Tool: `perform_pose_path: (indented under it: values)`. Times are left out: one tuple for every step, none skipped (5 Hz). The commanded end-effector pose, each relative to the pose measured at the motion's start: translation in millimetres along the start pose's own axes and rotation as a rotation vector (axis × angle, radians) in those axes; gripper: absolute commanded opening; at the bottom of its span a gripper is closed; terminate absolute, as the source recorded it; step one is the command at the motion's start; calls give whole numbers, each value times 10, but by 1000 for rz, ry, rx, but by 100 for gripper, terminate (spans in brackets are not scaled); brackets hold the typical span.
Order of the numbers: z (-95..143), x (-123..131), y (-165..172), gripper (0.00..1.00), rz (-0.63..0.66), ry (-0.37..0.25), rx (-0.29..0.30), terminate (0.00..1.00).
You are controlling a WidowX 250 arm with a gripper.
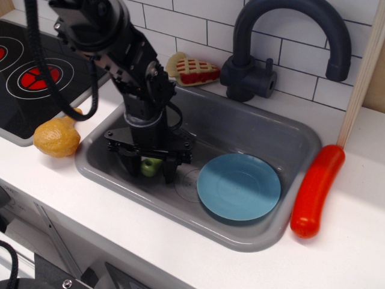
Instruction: Put spatula on plate sink
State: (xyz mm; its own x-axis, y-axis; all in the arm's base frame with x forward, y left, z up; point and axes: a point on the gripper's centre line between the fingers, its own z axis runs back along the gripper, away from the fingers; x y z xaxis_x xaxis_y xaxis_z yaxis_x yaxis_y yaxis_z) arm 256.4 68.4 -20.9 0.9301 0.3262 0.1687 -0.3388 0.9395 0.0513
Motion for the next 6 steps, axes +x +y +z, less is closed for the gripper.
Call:
perform_pose_path:
  values:
    - [193, 79, 49, 0, -24, -60, 92, 0]
    - [412, 109, 44, 0, -59, -142, 97, 0]
    - [705, 86, -48, 0, -11, -260, 36, 0]
    - [840, 39, -303, 0, -27, -207, -29, 0]
    - [774, -18, -566, 0, -55, -149, -50, 0]
    - [653, -101, -793, 0, -83, -110, -26, 0]
